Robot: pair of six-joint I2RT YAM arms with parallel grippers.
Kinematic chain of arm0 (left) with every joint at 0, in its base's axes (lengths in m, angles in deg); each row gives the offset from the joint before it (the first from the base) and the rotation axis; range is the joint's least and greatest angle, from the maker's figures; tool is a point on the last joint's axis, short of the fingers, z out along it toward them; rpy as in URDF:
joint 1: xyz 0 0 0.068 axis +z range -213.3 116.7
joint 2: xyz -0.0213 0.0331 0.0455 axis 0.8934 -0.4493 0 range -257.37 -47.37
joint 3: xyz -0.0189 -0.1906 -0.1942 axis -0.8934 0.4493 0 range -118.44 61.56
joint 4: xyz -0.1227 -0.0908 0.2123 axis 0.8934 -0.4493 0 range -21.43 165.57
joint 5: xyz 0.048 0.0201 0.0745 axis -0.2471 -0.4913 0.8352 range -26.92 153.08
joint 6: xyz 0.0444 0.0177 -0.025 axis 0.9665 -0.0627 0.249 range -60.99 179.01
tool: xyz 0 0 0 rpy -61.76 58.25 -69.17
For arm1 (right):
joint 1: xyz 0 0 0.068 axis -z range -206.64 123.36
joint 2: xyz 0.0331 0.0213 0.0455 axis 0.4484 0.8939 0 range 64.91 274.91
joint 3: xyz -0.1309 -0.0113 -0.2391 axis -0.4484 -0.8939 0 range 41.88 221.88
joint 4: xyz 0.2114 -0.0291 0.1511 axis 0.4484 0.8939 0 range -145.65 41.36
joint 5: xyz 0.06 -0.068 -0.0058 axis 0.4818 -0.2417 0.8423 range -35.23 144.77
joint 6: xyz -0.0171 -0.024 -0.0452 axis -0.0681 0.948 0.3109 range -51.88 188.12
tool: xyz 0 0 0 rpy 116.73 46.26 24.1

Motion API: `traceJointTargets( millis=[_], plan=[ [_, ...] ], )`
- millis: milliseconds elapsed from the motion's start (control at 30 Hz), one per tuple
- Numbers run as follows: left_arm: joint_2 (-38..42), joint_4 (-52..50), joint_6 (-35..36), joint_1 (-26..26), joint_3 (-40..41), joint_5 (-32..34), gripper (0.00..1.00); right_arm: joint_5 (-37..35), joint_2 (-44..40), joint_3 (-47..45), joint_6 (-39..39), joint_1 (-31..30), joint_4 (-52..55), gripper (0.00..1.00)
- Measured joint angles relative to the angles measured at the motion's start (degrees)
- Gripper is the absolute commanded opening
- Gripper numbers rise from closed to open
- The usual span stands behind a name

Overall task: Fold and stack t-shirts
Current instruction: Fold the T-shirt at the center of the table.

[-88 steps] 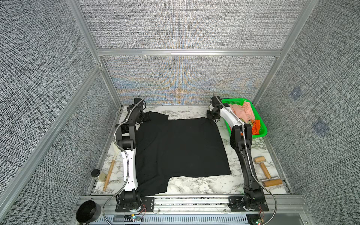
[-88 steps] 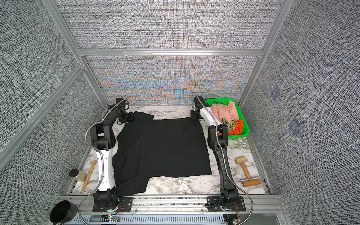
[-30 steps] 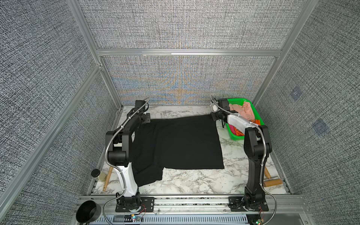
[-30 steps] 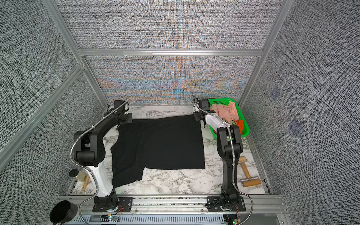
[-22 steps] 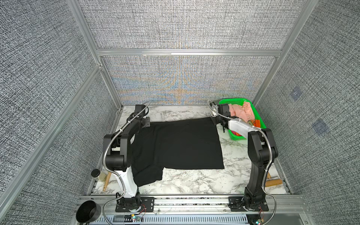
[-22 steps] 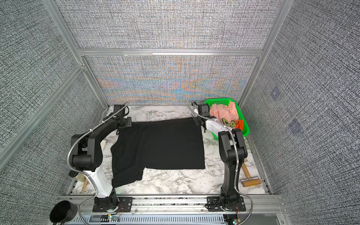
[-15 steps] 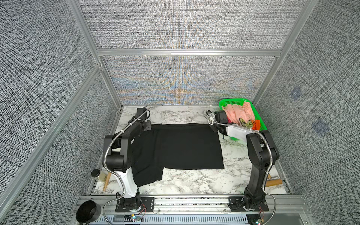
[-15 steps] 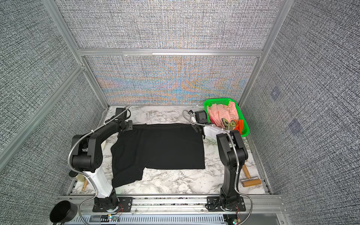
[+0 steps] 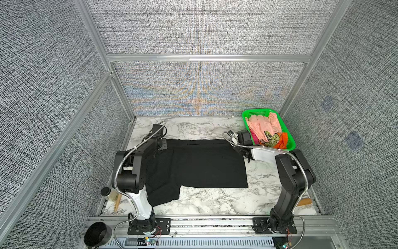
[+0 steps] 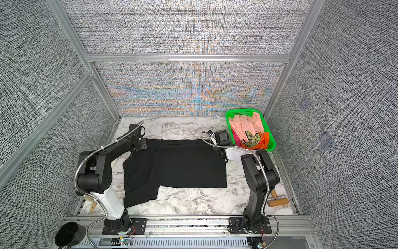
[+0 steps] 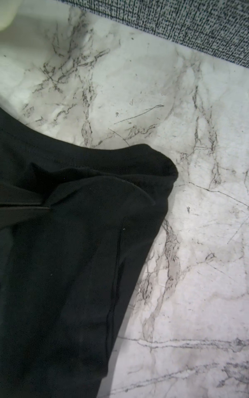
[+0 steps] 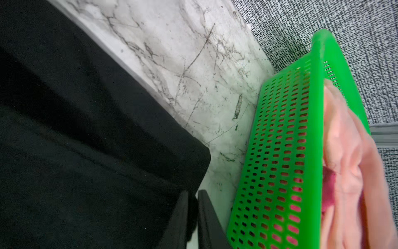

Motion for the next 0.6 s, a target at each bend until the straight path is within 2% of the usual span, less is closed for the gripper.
traceJointTargets(
  millis=[67, 133, 233, 267, 367, 467, 600],
  plan=[
    [1.0, -0.3, -0.9, 0.0, 0.2, 0.3, 0.15, -1.2, -1.0, -0.3, -0.4, -1.4, 1.4, 0.21],
    [3.0, -0.6, -1.3, 0.0, 0.3, 0.7, 0.31, -2.4, -2.9, -0.1, -1.9, -1.5, 3.3, 0.26],
    [6.6, -0.5, -2.0, 0.0, -0.1, 1.9, 0.43, -4.2, -6.8, 1.9, -5.8, -0.8, 5.5, 0.45],
    [7.4, -0.4, -2.0, 0.0, -0.7, 2.2, 0.48, -4.6, -8.0, 2.9, -7.3, -0.8, 5.8, 0.47],
    [7.9, -0.2, -2.0, 0.0, -3.2, 3.1, 0.56, -4.3, -9.0, 6.1, -11.7, -0.9, 7.3, 0.50],
    [7.9, -0.1, -1.8, 0.1, -4.6, 3.5, 0.66, -3.6, -6.1, 10.9, -16.7, -0.2, 11.5, 0.50],
    [6.1, -1.4, -2.0, 0.6, -7.3, 3.5, 0.67, 0.2, 0.6, 19.3, -24.7, 1.0, 18.4, 0.50]
  ],
)
